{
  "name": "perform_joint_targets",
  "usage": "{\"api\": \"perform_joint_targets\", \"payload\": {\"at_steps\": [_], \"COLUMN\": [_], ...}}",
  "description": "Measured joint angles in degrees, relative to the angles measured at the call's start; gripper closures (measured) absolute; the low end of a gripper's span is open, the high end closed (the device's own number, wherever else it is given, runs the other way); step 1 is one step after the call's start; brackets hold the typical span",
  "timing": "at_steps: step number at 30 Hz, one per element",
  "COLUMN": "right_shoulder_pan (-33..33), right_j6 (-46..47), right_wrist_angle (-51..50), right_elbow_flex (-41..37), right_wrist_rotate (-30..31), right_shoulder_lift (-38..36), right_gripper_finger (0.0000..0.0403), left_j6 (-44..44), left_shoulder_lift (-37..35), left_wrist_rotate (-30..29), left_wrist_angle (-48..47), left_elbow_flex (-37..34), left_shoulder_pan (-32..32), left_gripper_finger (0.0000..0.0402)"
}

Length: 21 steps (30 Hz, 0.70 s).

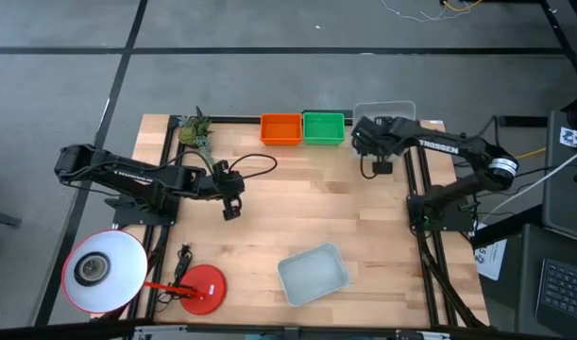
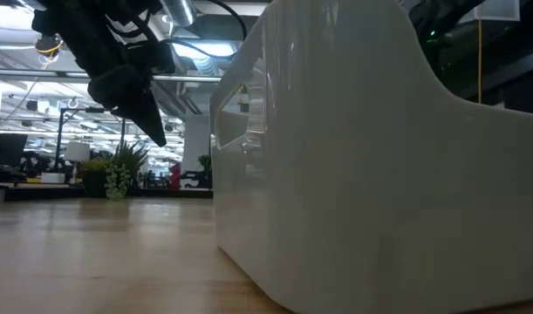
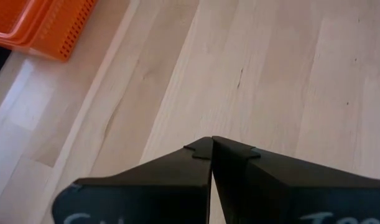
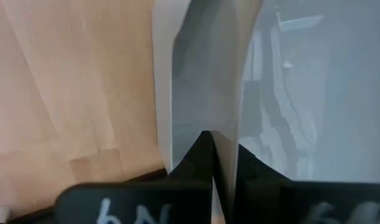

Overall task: Stack baskets by color
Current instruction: Stack the middle gray bin on the top gray bin

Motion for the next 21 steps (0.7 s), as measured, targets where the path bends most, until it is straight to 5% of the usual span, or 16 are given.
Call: {"api": "perform_joint_targets", "payload": {"at_steps": [17,21], "right_shoulder_pan": [-3.5,-5.3], "right_j6": [-0.9,-0.8], "right_wrist_angle": [4.4,5.4], "right_elbow_flex": [0.0,0.0], "right_wrist_rotate": [-5.0,-10.6], "right_shoulder_lift": [4.8,4.8], "right_gripper_finger": [0.0402,0.0389], "left_j6": [0.7,0.8], "left_shoulder_lift": [0.0,0.0], "left_wrist_rotate": [0.0,0.0], "left_wrist_angle": [0.0,0.0], "left_elbow_flex": [0.0,0.0], "left_shoulder_pan": [0.0,0.0], "left_gripper_finger": [0.04,0.04]}}
